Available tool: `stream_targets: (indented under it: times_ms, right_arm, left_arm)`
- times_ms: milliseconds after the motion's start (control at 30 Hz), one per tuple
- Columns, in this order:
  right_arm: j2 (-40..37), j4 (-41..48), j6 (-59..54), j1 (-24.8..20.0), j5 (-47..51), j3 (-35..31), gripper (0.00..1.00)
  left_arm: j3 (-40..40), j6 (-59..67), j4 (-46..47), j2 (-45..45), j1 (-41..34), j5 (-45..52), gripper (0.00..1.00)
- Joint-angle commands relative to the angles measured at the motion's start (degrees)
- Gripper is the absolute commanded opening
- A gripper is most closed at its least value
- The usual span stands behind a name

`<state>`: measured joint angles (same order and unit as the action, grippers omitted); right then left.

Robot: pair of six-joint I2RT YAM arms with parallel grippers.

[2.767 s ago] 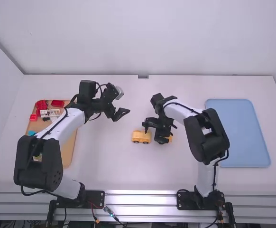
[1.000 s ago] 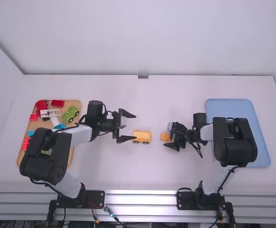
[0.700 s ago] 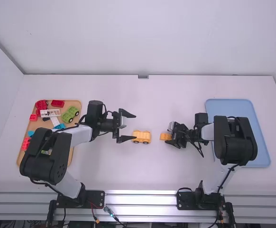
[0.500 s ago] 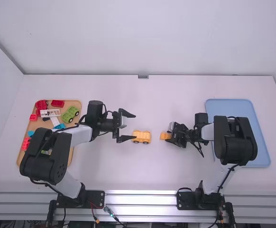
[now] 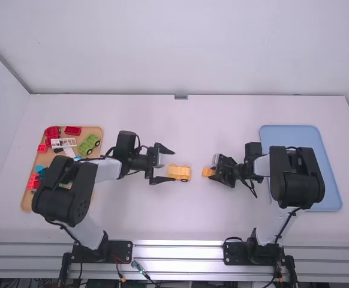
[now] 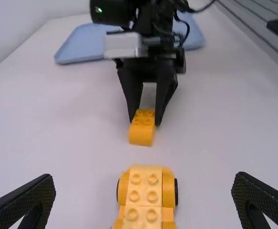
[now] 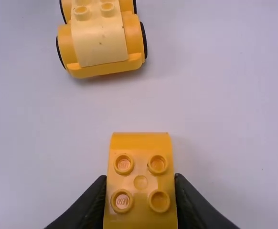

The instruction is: Assemble lego blocks to make yellow taxi

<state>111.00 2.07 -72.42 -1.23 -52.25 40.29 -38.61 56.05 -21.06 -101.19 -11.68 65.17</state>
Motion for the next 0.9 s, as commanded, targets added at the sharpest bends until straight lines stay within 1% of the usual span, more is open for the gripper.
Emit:
stream_targets:
  times_ms: [0, 100, 233, 333, 433, 567, 700, 767, 867]
  right_arm:
    - [-0.59, 2.93, -0.11, 0.61, -0.46, 2.27, 0.31]
    - [-1.6, 9.03, -4.02, 0.52, -1.86, 4.61, 0.29]
    - [-2.32, 16.37, -9.84, 0.52, -3.58, 7.21, 0.29]
    - [-2.69, 21.66, -13.42, 0.55, -3.93, 9.22, 0.29]
    - [-2.8, 25.0, -15.91, 0.55, -4.83, 10.93, 0.29]
    - [-3.61, 30.73, -19.58, 0.52, -5.18, 13.75, 0.29]
    - [-4.44, 31.3, -19.56, 0.79, -5.11, 14.51, 0.3]
    - [-5.73, 31.19, -19.54, 1.73, -4.68, 14.45, 0.31]
    - [-7.08, 30.75, -18.53, 2.71, -4.46, 14.43, 0.31]
  left_arm:
    - [0.63, 1.01, -2.51, -4.09, -1.6, -2.23, 0.99]
    - [0.63, -0.5, -7.56, -8.0, -1.79, -2.25, 0.99]
    - [-0.35, -3.72, -11.02, -12.35, -1.81, -3.06, 0.99]
    - [-2.45, -3.96, -10.4, -15.19, -1.81, -2.69, 0.99]
    - [-4.07, -3.96, -9.73, -17.03, -1.84, -2.6, 0.99]
    - [-7.02, -2.25, -7.45, -20.13, -1.84, -0.09, 0.99]
    - [-7.76, -2.21, -7.54, -21.31, -1.86, -0.13, 0.99]
    - [-7.8, -2.23, -7.91, -21.77, -1.88, -0.13, 0.9]
    - [-7.34, -2.21, -8.13, -21.77, -2.43, -0.44, 0.84]
